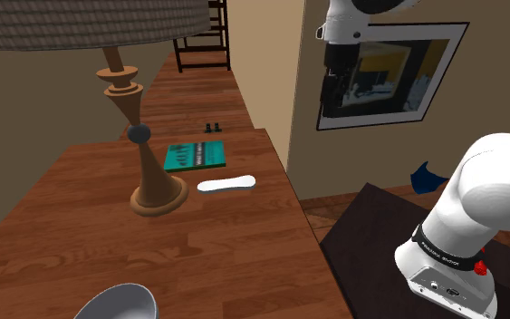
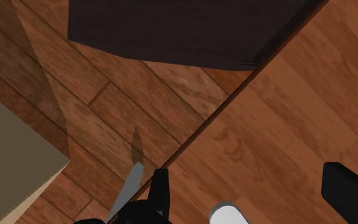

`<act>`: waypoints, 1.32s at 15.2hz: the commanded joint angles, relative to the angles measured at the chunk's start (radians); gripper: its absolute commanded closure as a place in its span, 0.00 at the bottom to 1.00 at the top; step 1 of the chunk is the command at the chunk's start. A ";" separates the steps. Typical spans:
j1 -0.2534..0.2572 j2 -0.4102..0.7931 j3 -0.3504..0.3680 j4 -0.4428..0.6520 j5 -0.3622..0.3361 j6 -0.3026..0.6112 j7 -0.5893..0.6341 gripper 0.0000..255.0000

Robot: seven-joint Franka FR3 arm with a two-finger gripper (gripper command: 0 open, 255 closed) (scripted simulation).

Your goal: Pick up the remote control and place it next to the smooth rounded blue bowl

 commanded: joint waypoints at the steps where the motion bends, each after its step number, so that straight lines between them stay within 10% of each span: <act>1: 0.012 0.070 -0.002 0.001 -0.005 0.074 -0.037 0.00; 20: 0.109 0.736 0.047 0.238 -0.040 0.543 -0.302 0.00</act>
